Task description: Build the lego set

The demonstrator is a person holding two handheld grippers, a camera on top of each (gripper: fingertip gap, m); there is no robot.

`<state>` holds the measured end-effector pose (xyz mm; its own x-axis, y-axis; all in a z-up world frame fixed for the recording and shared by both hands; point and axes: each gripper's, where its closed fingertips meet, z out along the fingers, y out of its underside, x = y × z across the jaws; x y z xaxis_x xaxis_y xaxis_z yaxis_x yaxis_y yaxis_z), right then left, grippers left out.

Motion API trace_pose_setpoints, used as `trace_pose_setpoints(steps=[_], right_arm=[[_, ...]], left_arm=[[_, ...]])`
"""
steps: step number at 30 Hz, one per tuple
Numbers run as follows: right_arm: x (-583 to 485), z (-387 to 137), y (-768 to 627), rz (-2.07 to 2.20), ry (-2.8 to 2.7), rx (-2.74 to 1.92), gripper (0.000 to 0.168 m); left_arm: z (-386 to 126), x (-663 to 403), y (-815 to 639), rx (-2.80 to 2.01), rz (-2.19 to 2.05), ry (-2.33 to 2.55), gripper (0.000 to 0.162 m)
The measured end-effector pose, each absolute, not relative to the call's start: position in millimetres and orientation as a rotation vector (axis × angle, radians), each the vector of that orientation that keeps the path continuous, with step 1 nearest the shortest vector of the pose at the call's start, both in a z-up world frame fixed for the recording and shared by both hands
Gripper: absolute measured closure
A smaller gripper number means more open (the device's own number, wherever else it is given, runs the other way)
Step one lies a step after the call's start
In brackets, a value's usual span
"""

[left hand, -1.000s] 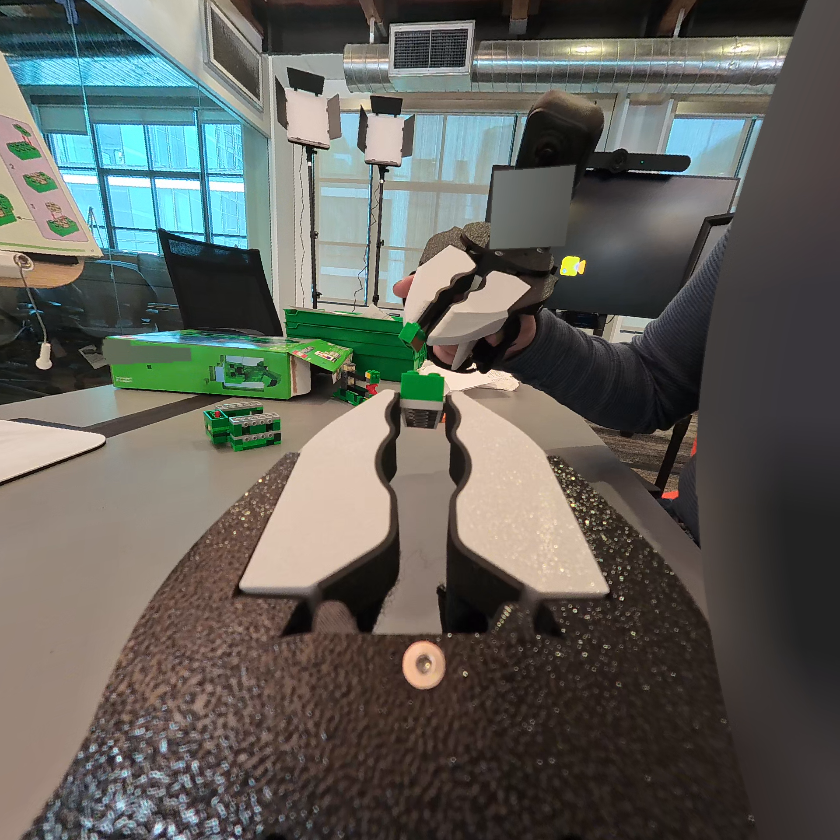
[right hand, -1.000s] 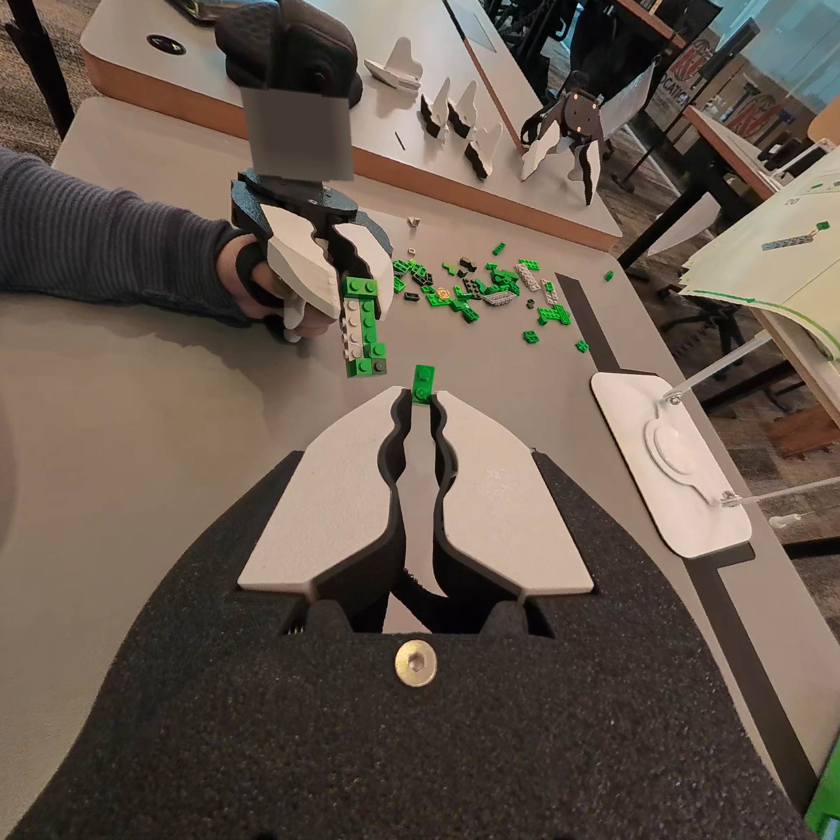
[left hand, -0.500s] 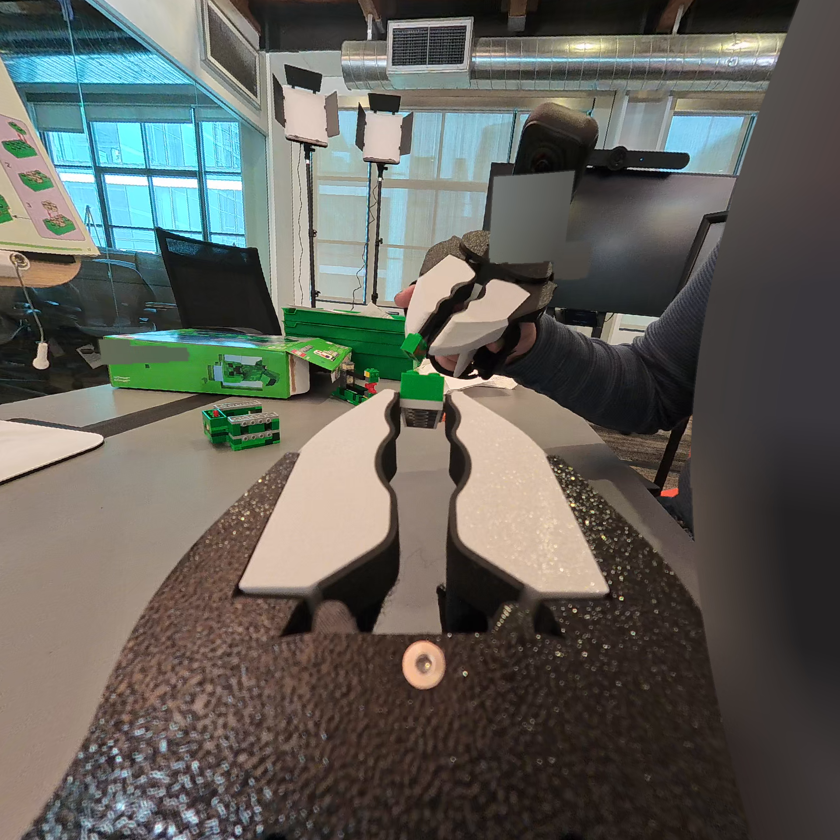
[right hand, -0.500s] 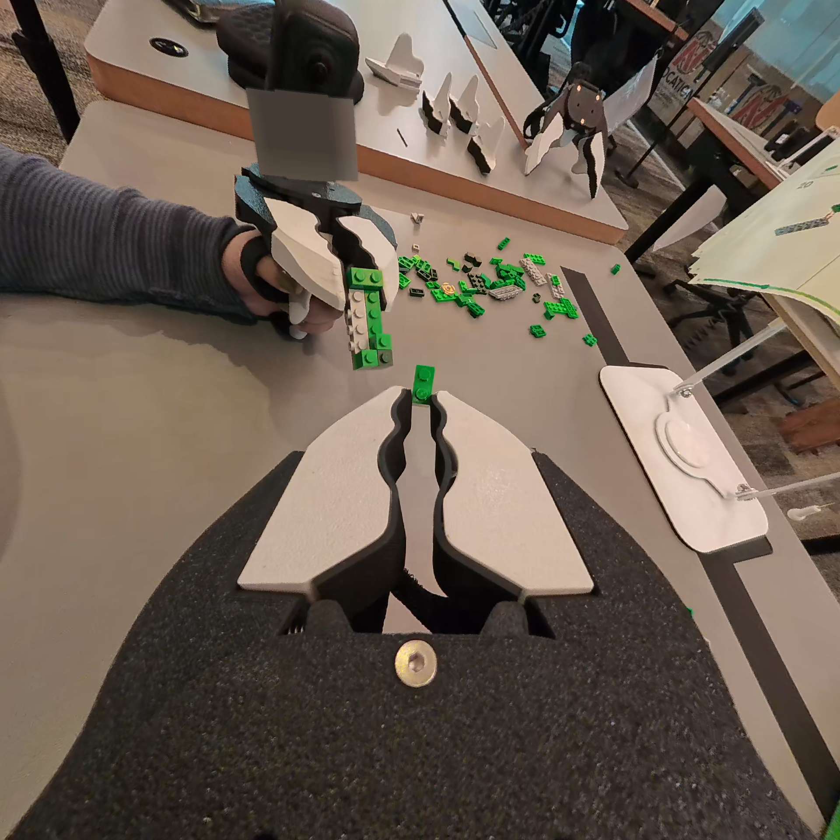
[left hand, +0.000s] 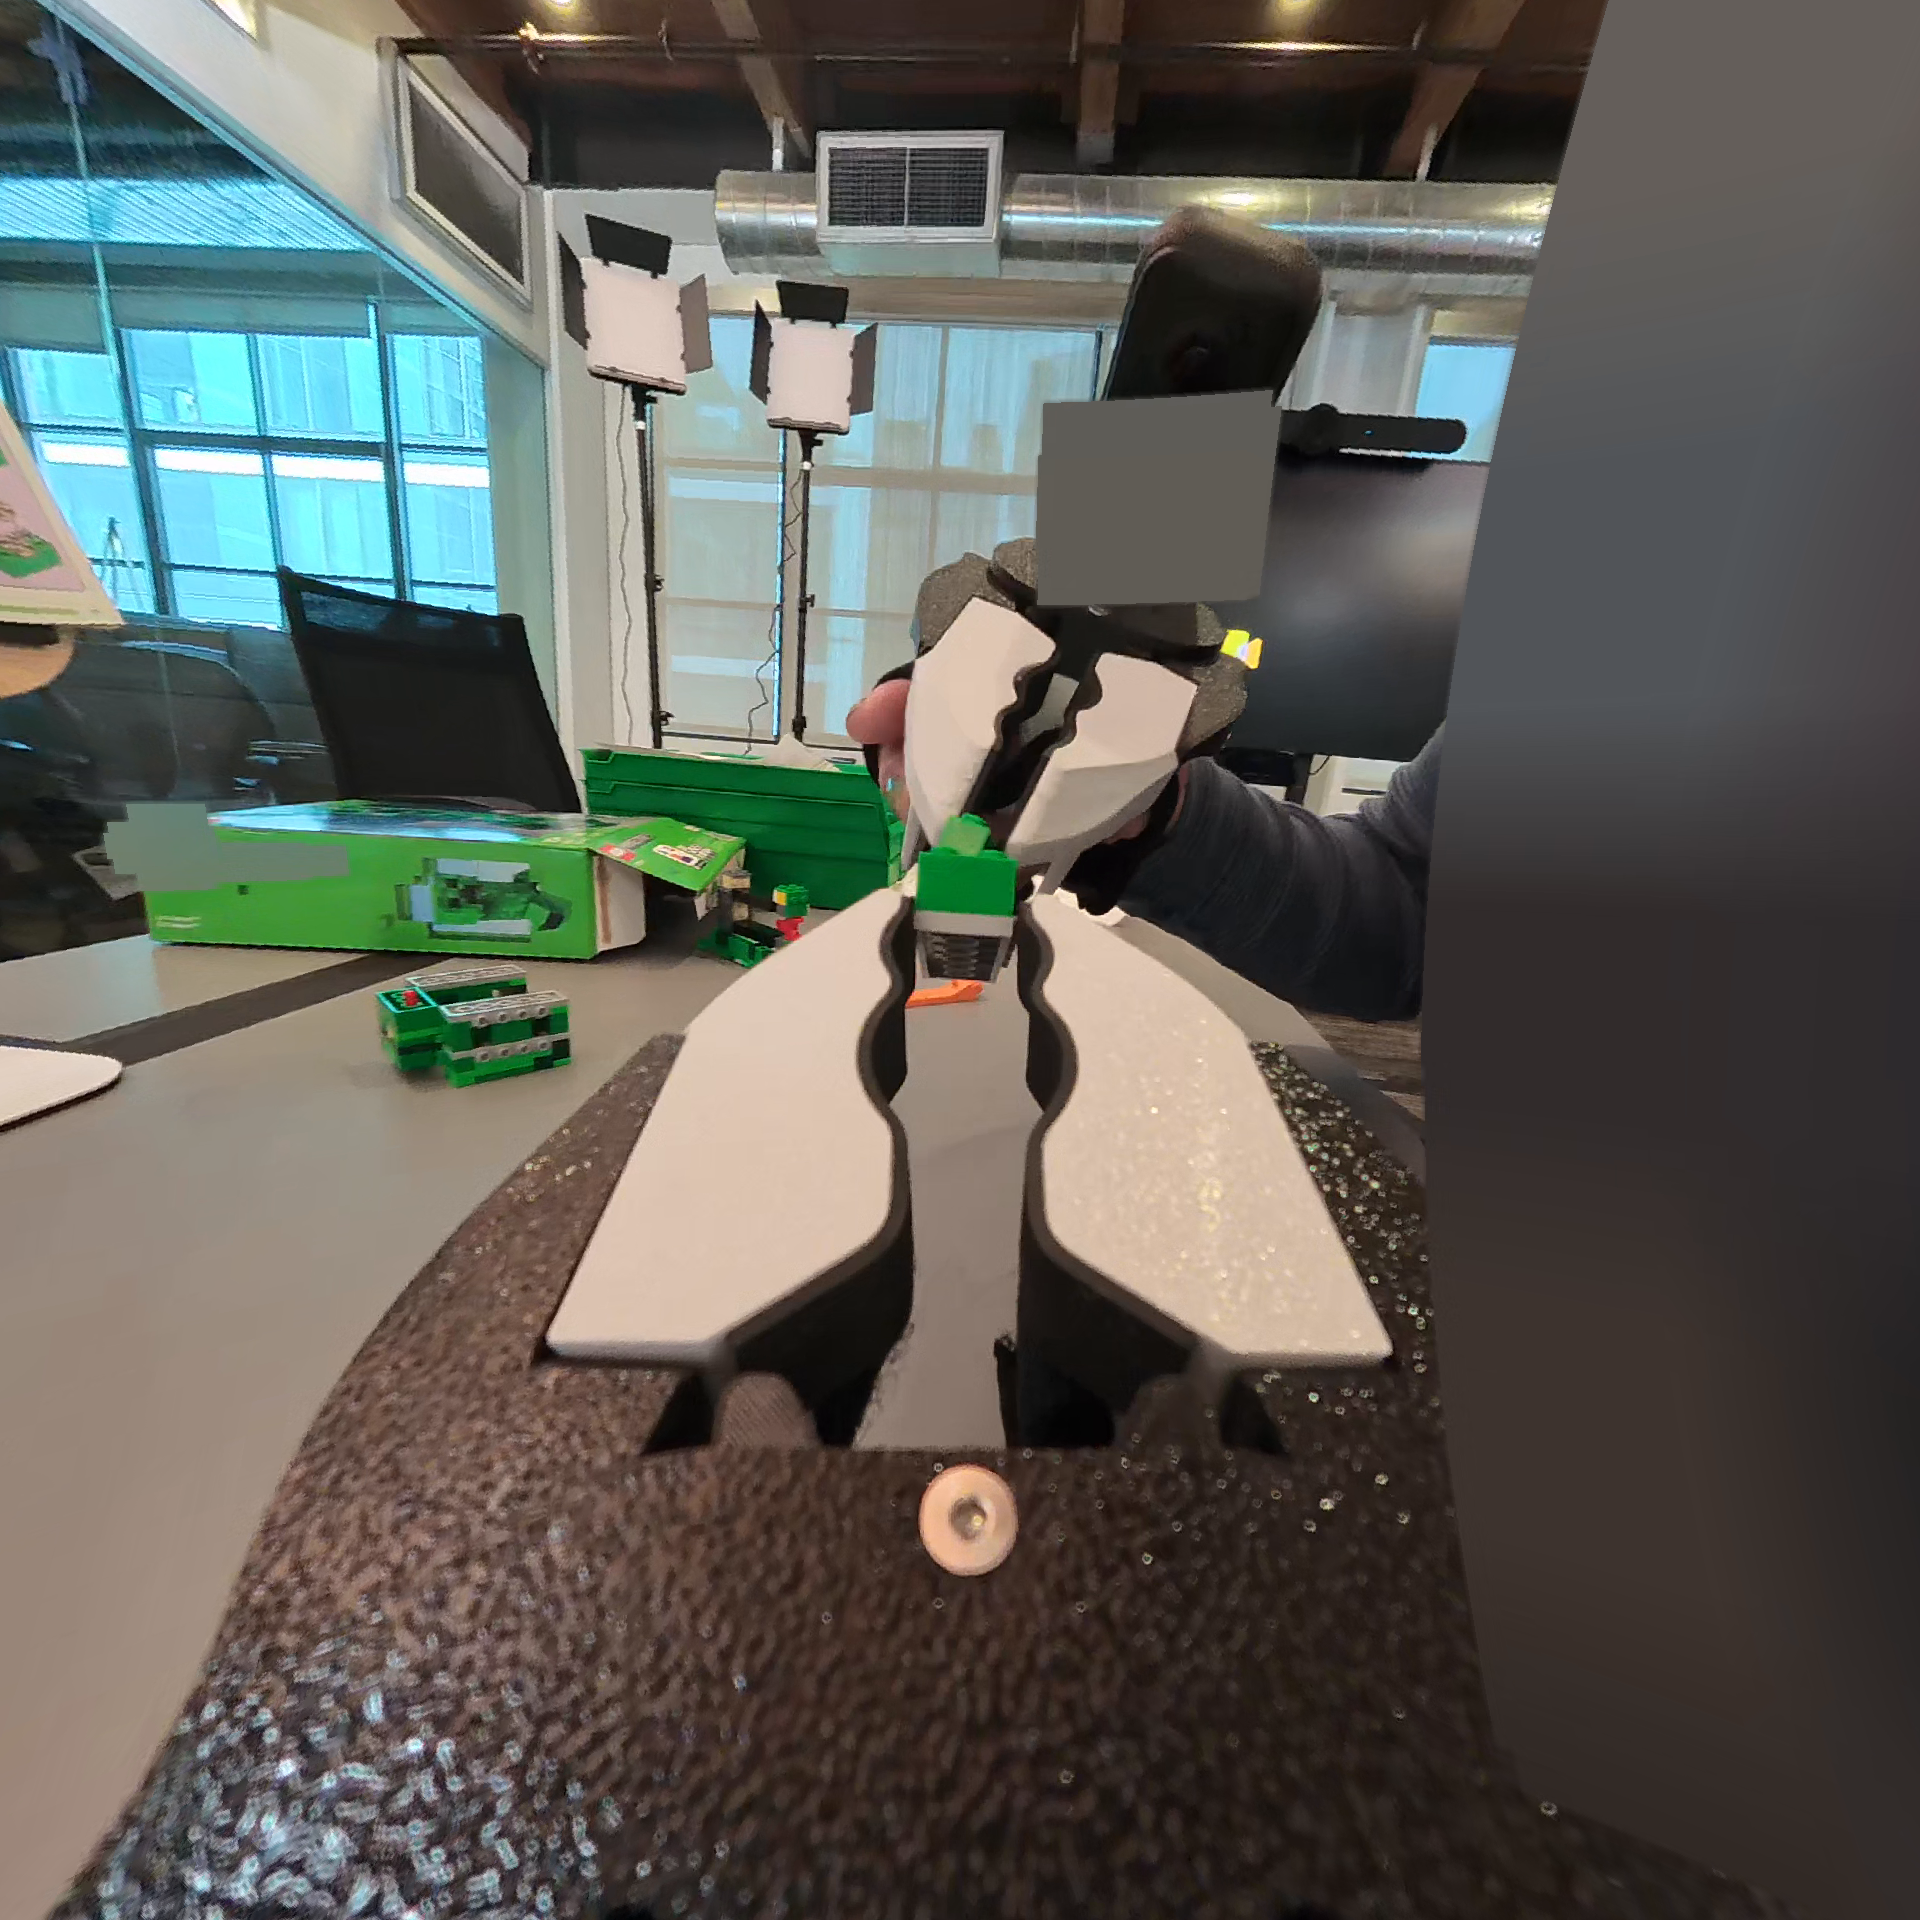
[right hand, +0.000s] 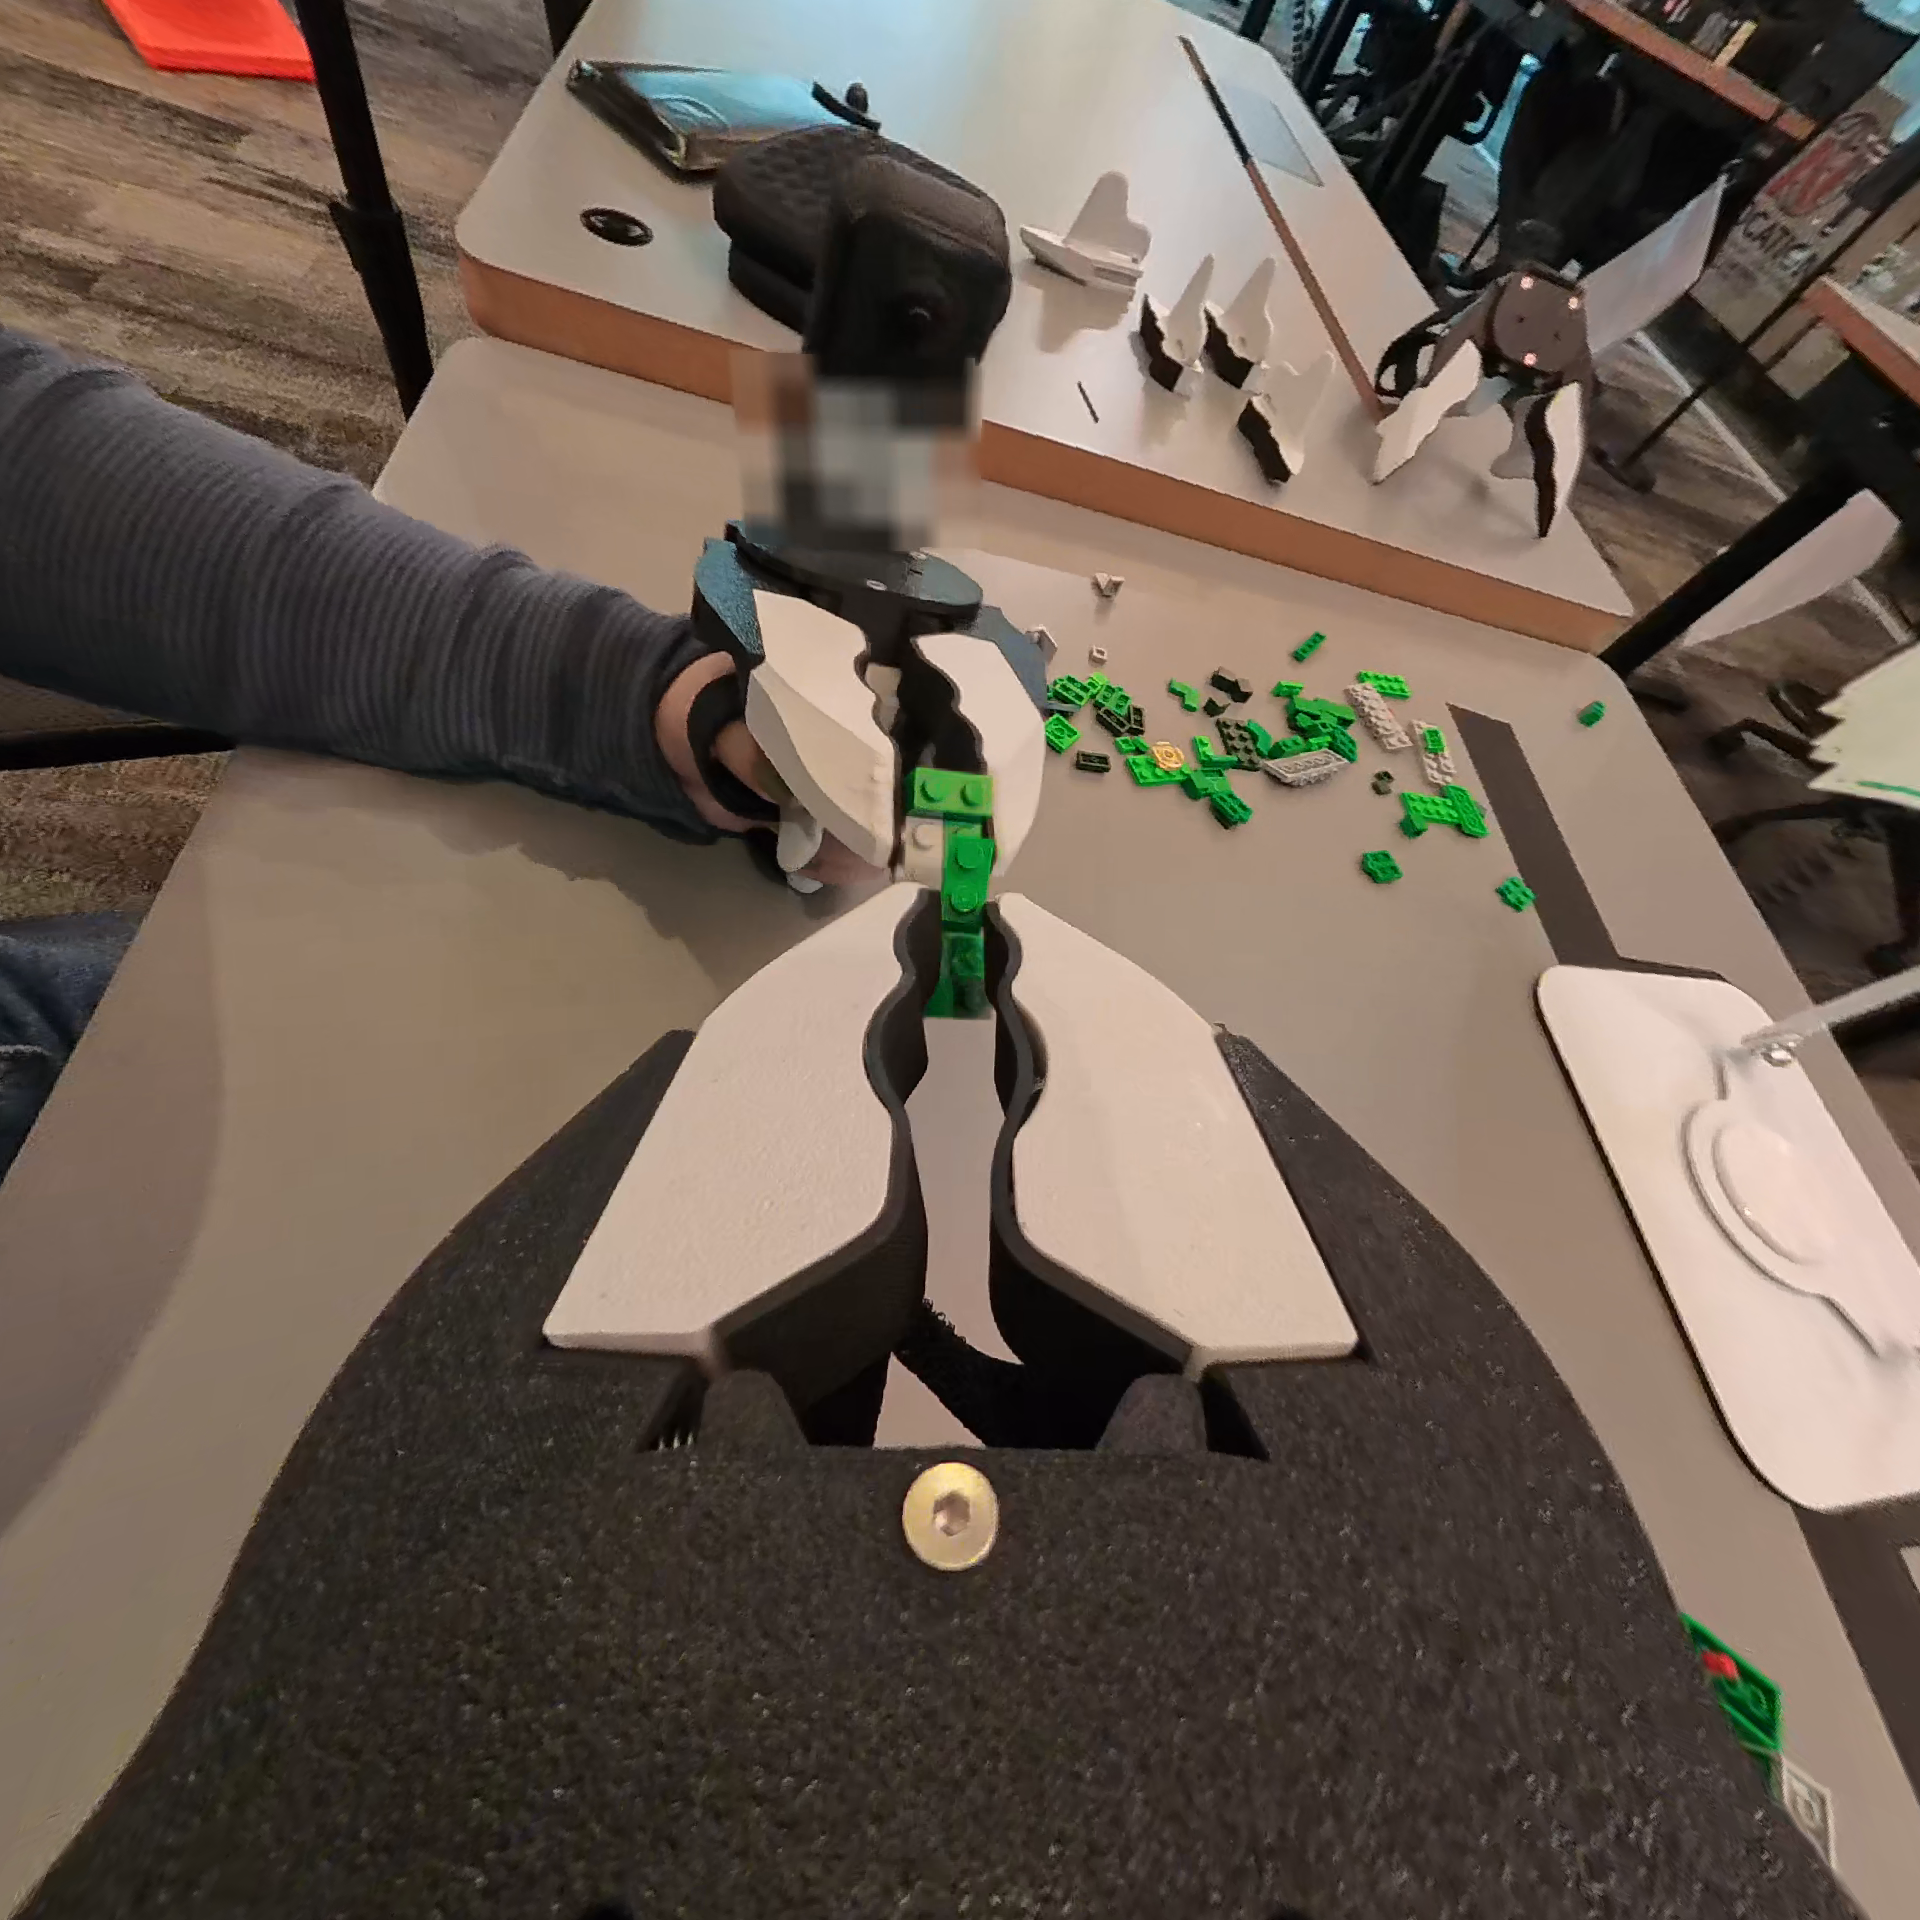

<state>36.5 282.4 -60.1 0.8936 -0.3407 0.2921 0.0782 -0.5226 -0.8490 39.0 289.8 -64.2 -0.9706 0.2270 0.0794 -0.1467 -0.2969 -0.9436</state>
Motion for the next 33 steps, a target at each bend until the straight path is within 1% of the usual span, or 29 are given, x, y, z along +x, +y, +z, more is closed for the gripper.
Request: trace_pose_setpoints(steps=[13,25,33], right_arm=[[32,-68,285,-0.401,0.195,-2.186,0.161],[27,-73,288,-0.306,0.223,-2.196,0.156],[25,-72,286,-0.292,0.232,-2.179,0.155]], left_arm=[[-64,33,290,-0.143,2.312,-1.682,0.144],[-65,26,290,-0.183,2.258,-1.658,0.144],[-66,25,289,-0.184,2.246,-1.656,0.144]])
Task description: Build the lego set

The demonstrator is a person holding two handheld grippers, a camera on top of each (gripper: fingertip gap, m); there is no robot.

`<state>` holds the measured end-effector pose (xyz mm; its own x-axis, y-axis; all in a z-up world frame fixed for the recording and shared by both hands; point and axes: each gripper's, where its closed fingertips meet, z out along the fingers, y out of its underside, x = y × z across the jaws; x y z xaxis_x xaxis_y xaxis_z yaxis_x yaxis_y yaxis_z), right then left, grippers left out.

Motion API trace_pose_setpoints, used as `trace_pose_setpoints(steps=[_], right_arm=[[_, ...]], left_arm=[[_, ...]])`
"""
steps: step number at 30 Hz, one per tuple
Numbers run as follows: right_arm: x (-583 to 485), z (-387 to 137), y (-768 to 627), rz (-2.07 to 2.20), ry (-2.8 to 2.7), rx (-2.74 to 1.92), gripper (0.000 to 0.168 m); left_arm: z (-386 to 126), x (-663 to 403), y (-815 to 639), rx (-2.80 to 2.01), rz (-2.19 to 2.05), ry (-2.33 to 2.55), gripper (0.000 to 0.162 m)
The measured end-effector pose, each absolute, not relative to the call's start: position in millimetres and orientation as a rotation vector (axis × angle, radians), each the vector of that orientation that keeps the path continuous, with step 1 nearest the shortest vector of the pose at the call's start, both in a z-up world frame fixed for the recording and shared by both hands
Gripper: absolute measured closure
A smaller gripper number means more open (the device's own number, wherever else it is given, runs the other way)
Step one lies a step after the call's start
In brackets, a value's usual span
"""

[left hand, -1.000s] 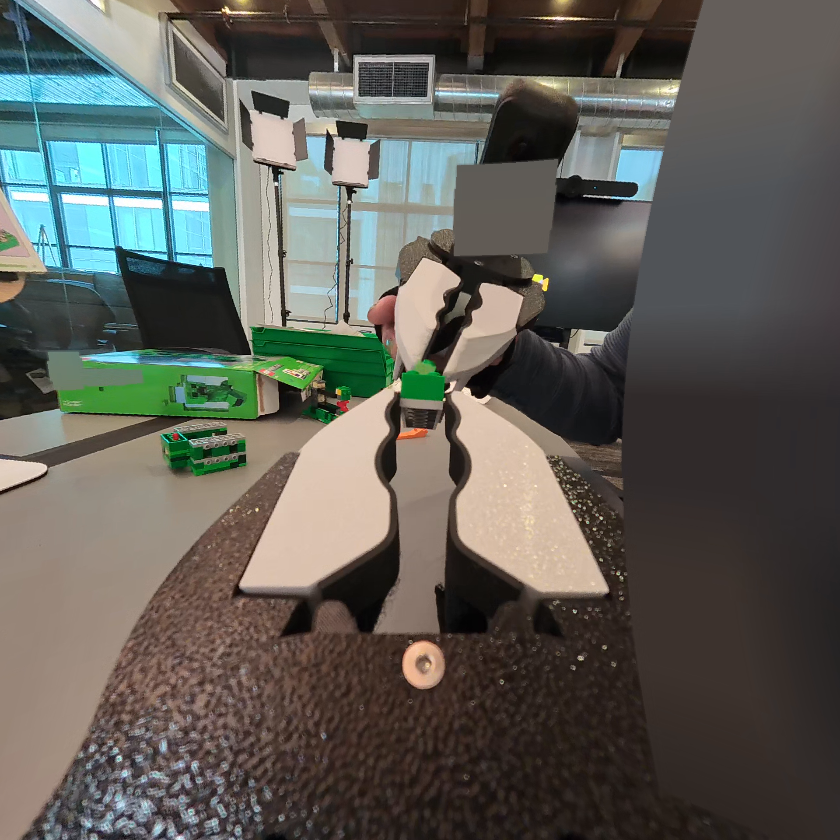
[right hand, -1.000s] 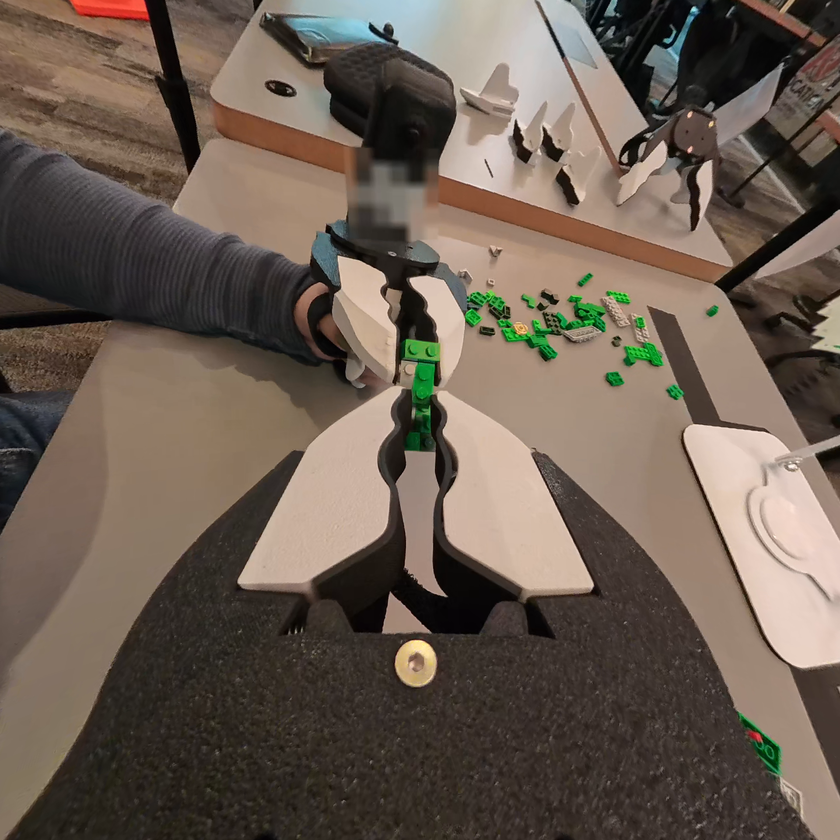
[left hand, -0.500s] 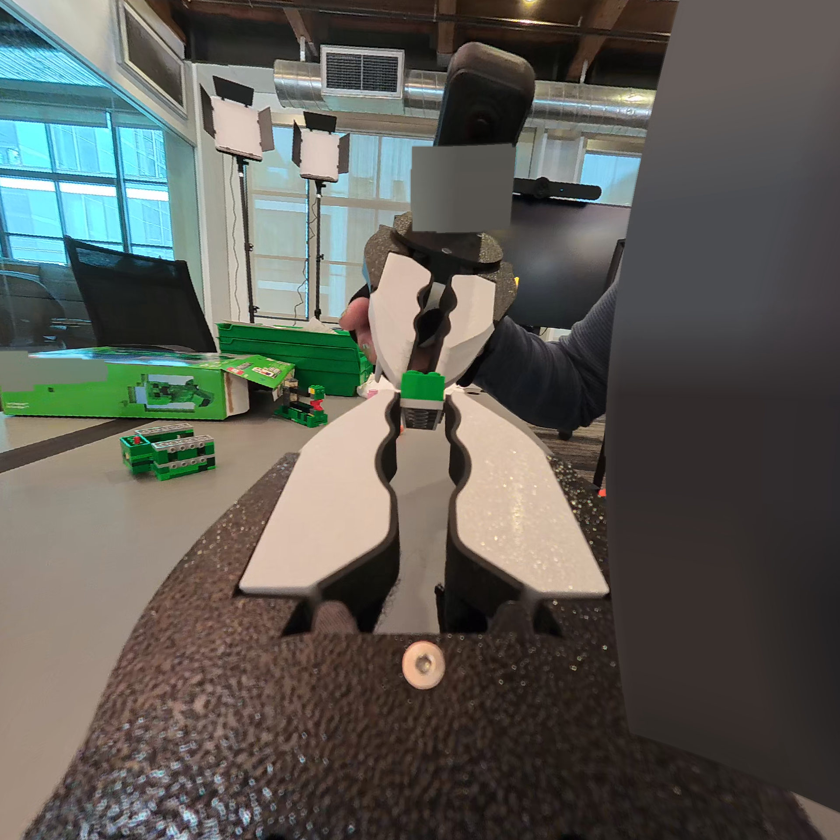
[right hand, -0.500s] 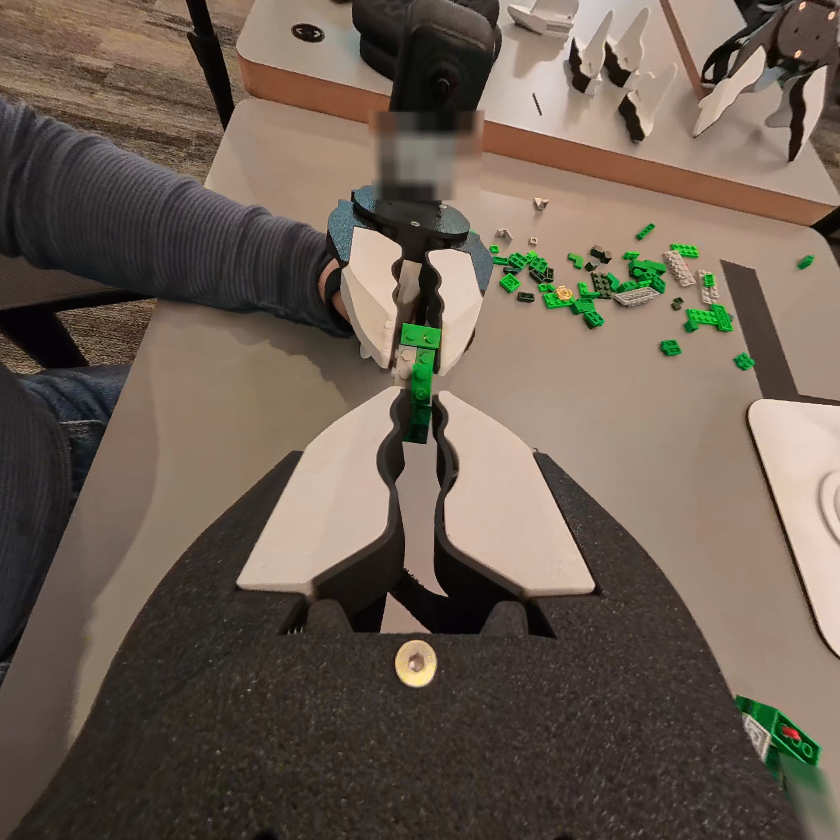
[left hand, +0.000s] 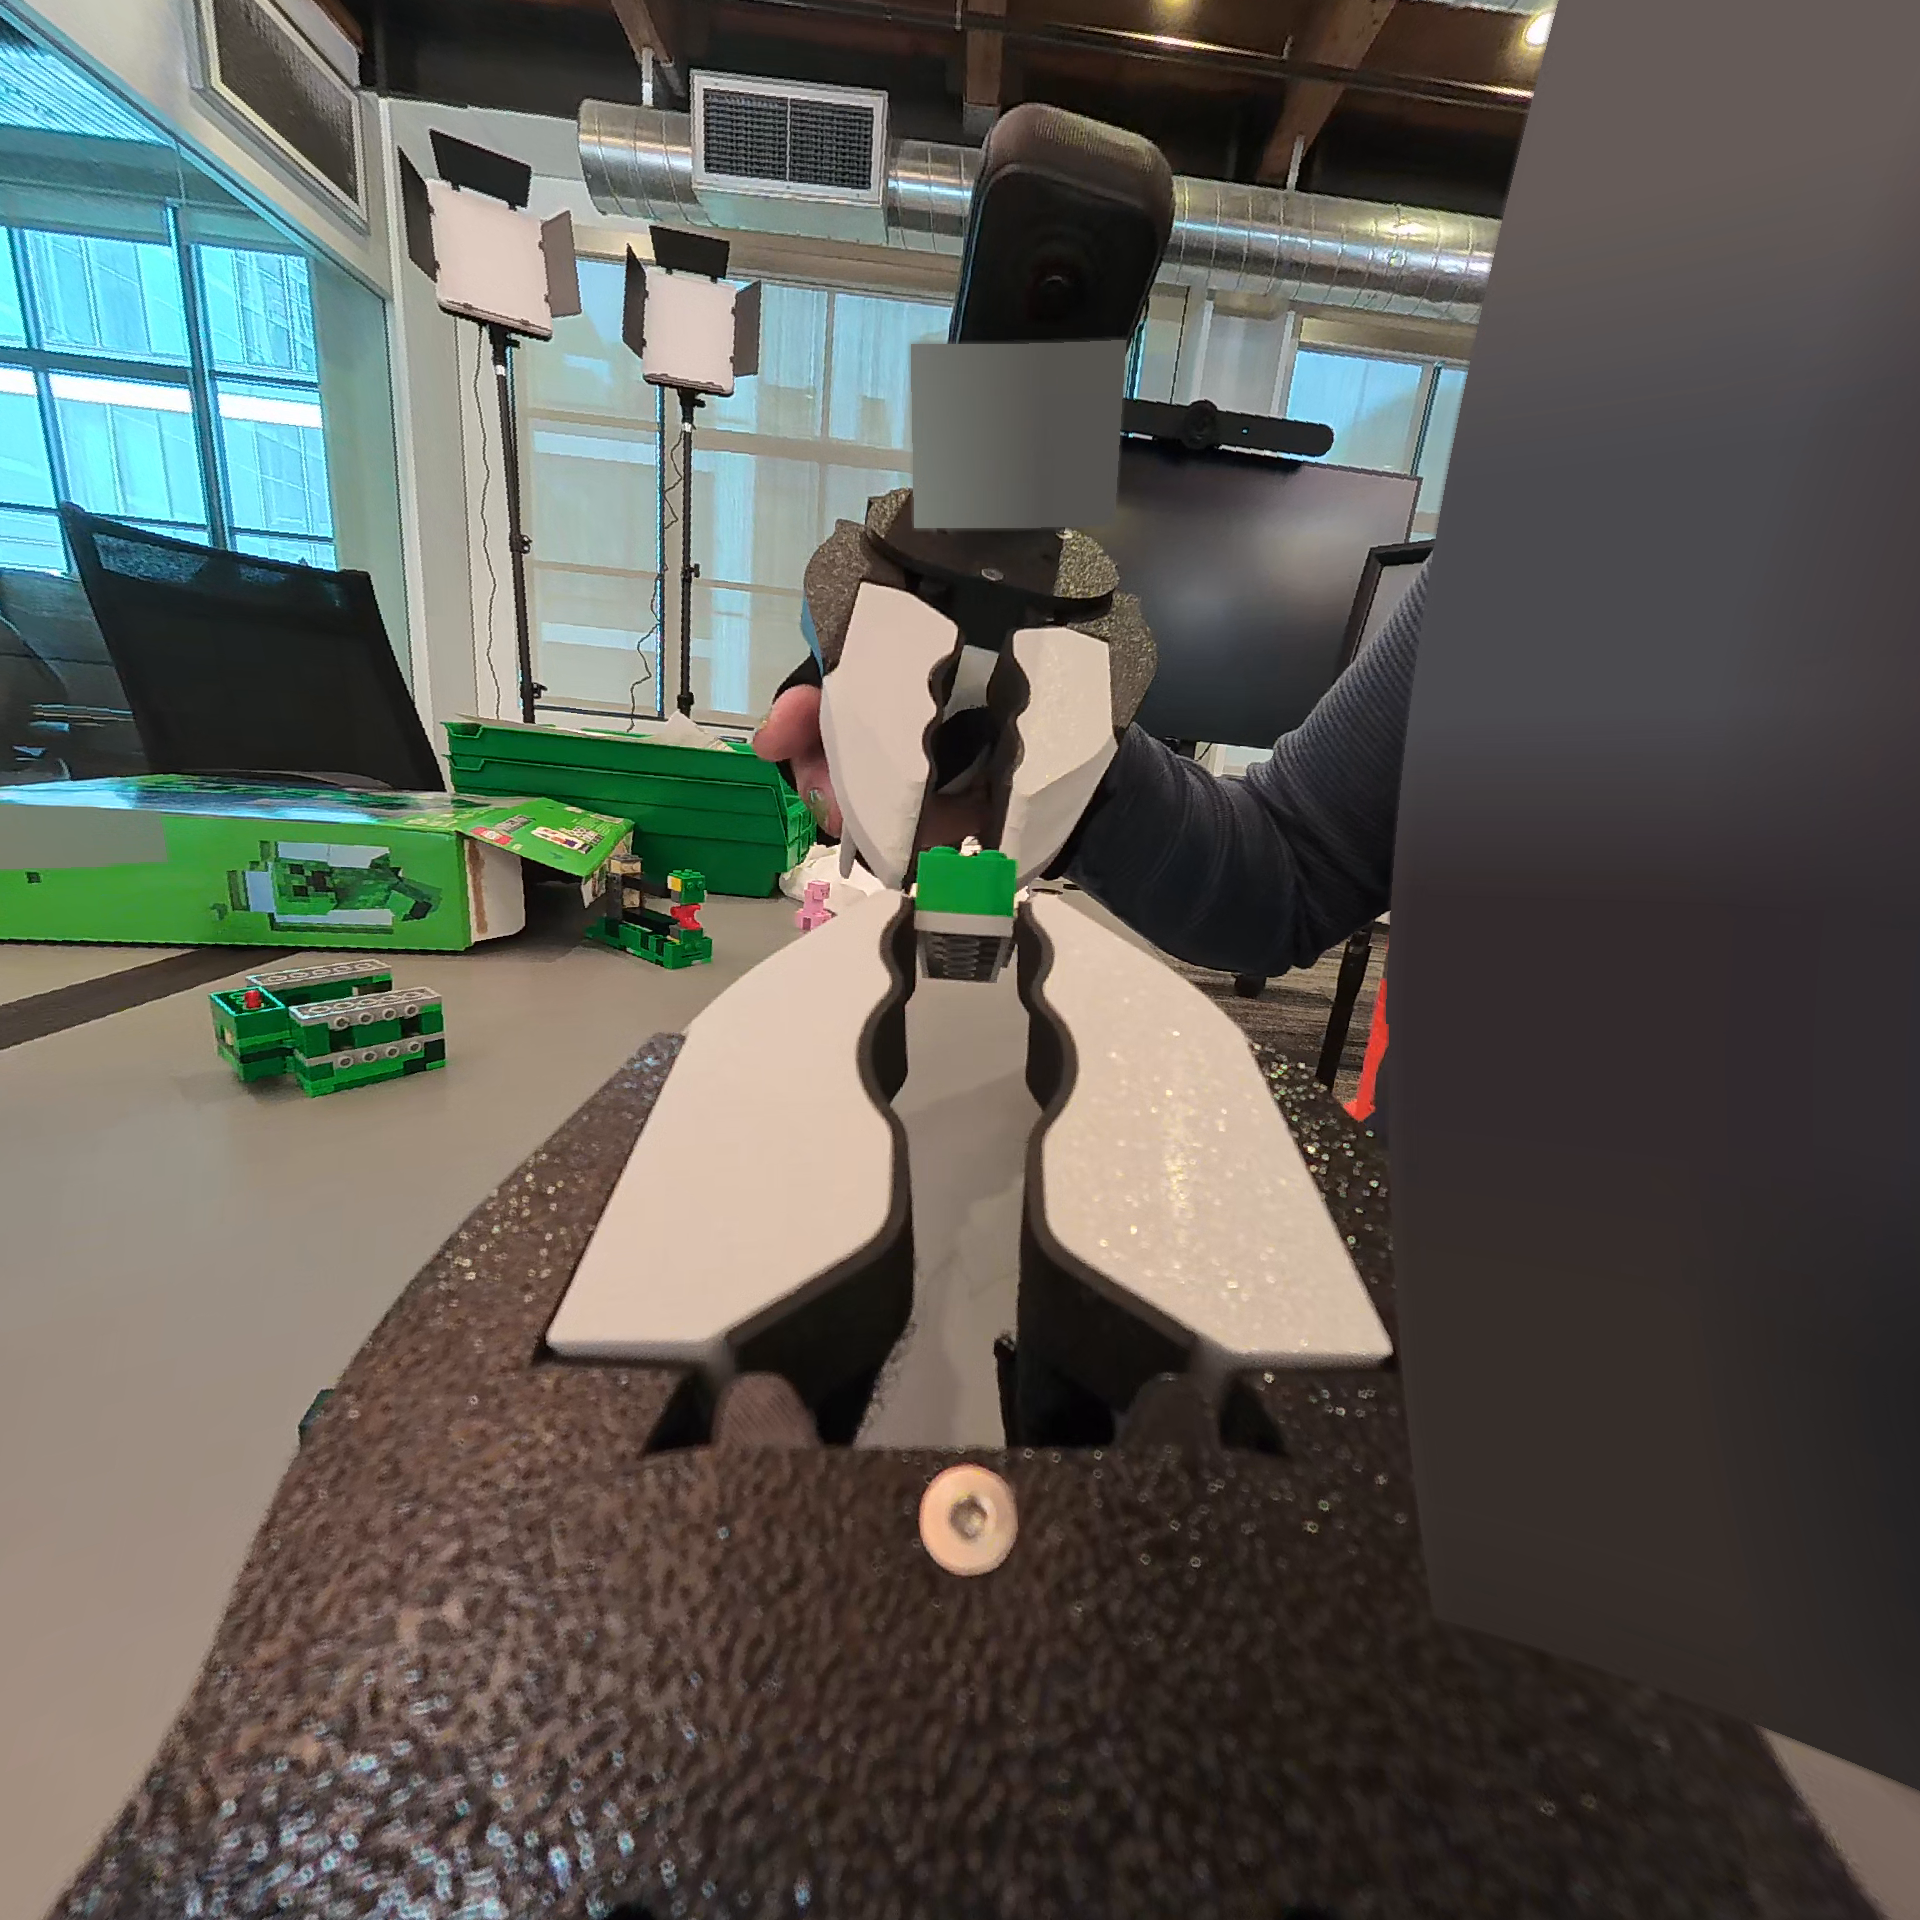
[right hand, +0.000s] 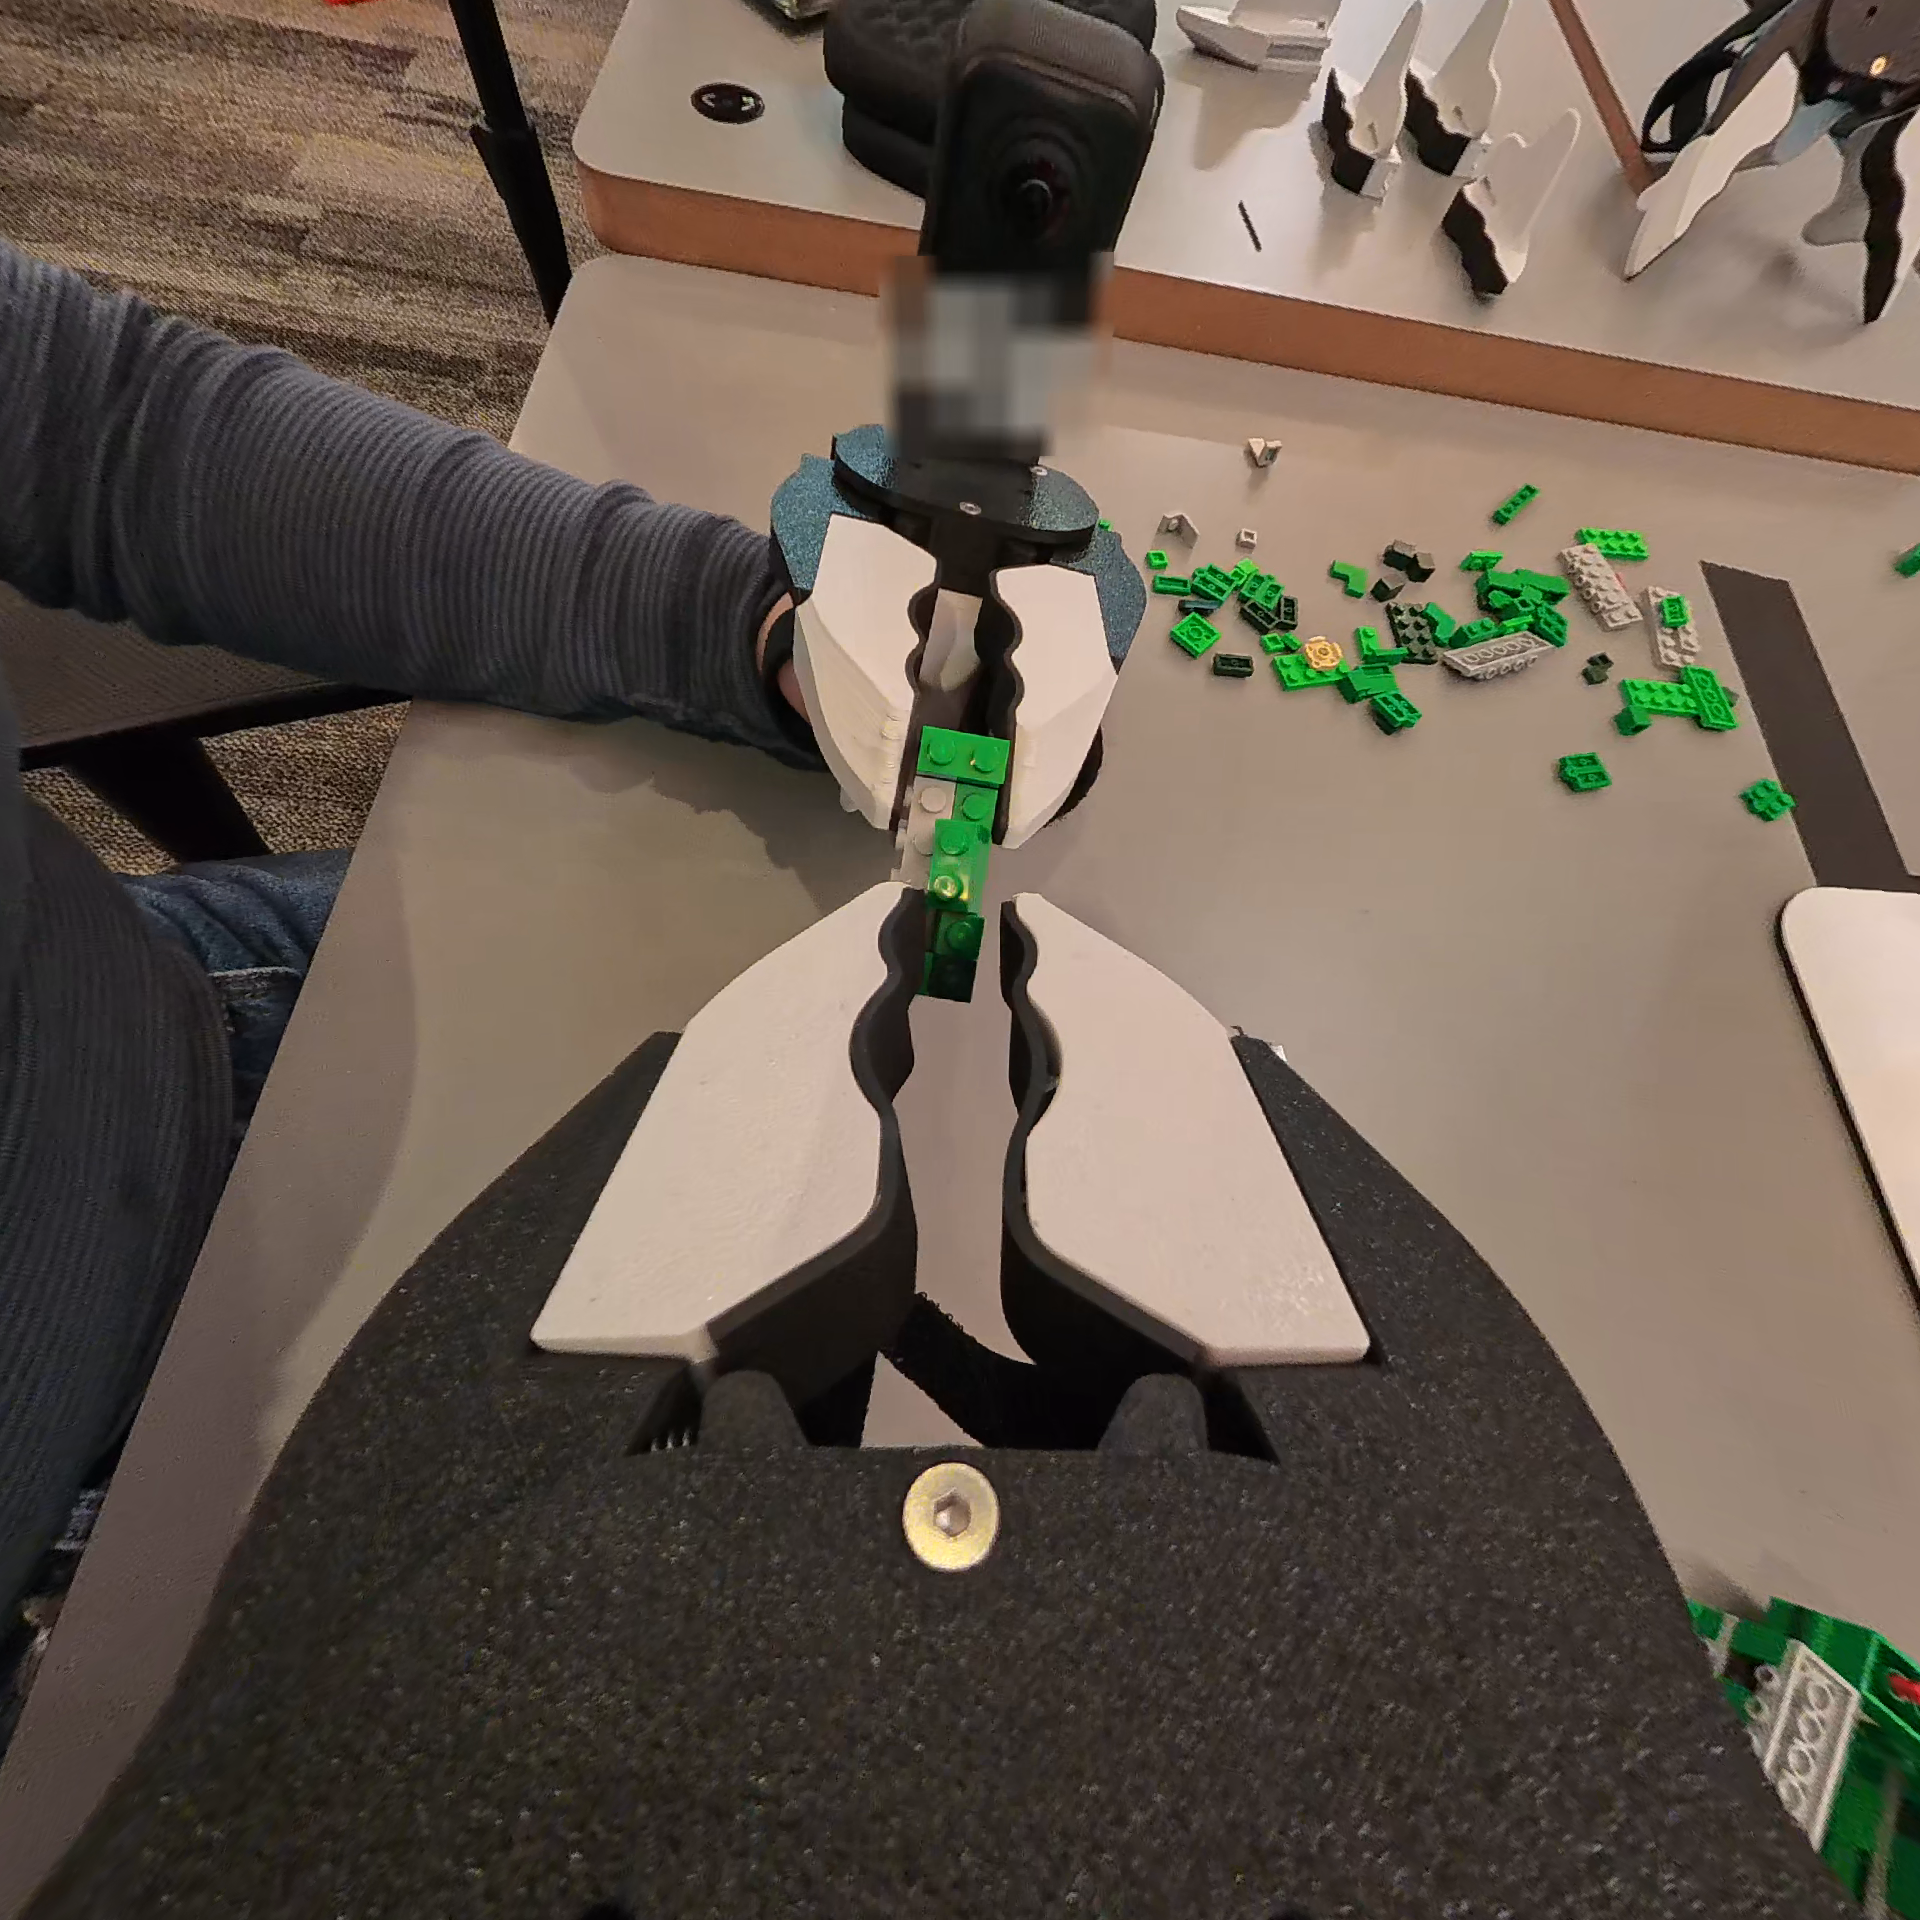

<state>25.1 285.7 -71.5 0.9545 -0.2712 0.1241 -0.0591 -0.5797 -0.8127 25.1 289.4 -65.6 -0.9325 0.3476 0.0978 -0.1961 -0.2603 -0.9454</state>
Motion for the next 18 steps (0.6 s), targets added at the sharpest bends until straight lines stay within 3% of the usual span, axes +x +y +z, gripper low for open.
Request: trace_pose_setpoints(steps=[11,18], right_arm=[[26,-64,285,-0.281,0.239,-2.146,0.15],[29,-62,281,-0.078,0.367,-2.055,0.122]], left_arm=[[-66,25,290,-0.186,2.238,-1.651,0.144],[-62,18,295,-0.221,2.195,-1.577,0.144]])
